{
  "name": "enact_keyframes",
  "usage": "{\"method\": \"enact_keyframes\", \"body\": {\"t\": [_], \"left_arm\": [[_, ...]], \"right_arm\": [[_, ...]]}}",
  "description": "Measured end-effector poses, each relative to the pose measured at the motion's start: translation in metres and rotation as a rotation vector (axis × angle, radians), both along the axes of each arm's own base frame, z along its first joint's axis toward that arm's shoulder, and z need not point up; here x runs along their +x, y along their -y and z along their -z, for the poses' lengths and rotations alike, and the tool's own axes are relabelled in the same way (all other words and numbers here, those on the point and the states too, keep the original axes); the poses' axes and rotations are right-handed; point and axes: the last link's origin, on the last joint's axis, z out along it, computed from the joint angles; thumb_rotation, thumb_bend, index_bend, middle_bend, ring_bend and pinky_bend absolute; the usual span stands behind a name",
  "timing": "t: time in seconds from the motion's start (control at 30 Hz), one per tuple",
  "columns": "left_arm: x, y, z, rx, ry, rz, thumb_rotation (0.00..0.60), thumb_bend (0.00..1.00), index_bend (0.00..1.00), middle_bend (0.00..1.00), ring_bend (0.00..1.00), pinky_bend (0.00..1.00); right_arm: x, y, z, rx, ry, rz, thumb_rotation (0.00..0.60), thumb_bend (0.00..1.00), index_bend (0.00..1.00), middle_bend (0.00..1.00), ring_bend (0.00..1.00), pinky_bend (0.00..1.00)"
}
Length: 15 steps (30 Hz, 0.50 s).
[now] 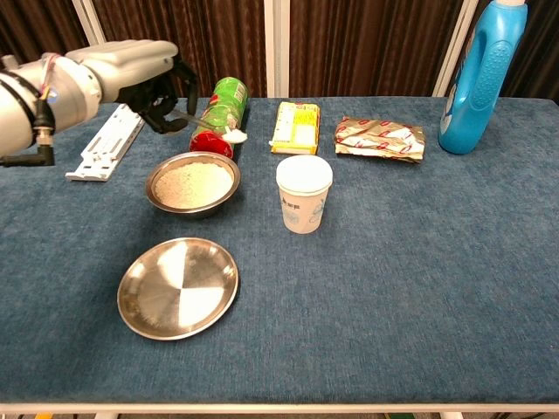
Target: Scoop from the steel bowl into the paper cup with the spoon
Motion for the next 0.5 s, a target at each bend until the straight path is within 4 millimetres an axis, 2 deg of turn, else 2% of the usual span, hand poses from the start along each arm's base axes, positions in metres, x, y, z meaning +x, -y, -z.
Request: {"method": "enact_keyframes", "body": {"t": [0.23,0.5], "left_arm": [[0.042,0.004,0.014,-0.029,-0.049,0.096,0.6,0.48,0.62,0.95,0.92,1.0],[0.075,0.01,0.038,-0.035,-0.157,0.194,0.6,0.48,0.62,0.95,0.92,1.0]], "right_arm": [[0.0,0.003,-0.001,0.008,-0.006,-0.001,0.6,0.25,0.0,0.18,0.0,0.0],[0.002,0.005,-0.005,0.002,-0.015,-0.005,0.6,0.25,0.0,0.18,0.0,0.0]]}}
